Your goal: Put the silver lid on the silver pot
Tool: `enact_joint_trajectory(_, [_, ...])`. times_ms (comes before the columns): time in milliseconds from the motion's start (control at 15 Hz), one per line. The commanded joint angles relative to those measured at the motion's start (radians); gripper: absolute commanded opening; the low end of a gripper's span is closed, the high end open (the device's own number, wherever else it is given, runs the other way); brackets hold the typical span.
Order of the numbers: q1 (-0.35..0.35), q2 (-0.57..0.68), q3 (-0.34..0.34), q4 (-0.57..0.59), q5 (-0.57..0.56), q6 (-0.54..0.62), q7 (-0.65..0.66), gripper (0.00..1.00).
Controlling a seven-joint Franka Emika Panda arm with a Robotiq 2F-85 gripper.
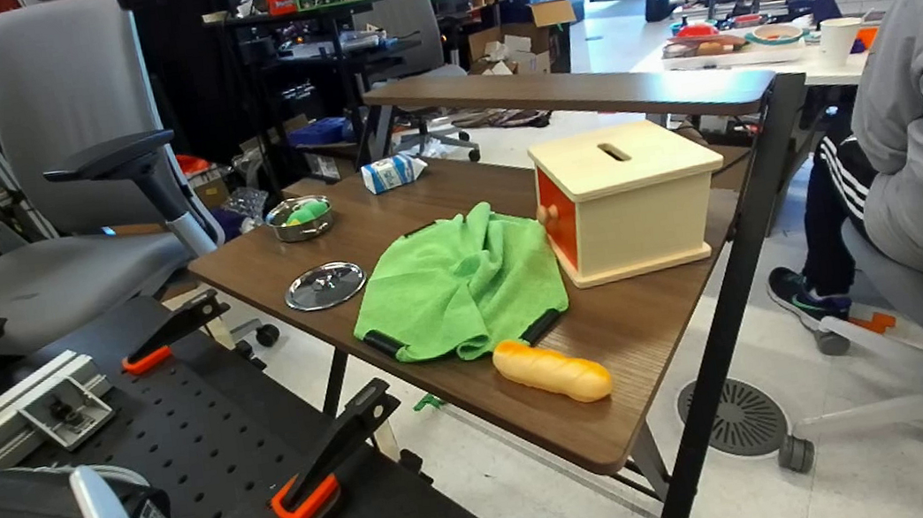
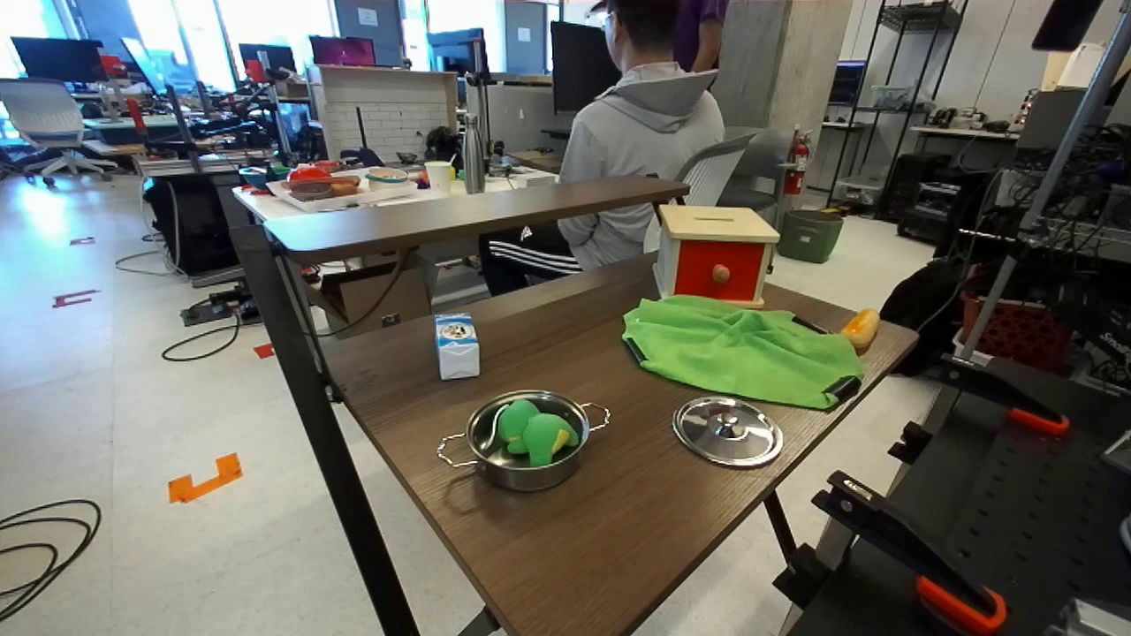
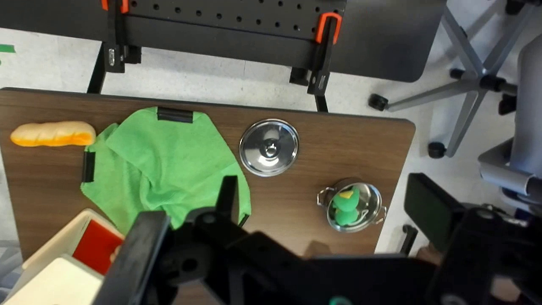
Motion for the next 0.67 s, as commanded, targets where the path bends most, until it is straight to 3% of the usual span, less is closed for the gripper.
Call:
enact_joint_trajectory(0, [0.010, 0.084, 0.094, -0.004, -0.021, 0.016, 0.032, 1.00])
enact_joint_trajectory(267, [-0.012, 0.181, 0.188, -0.004, -0.066, 0.066, 0.149, 1.00])
enact_joint_trajectory(600, [-0.026, 0.327, 0.250, -0.002, -0.150, 0.161, 0.298, 1.00])
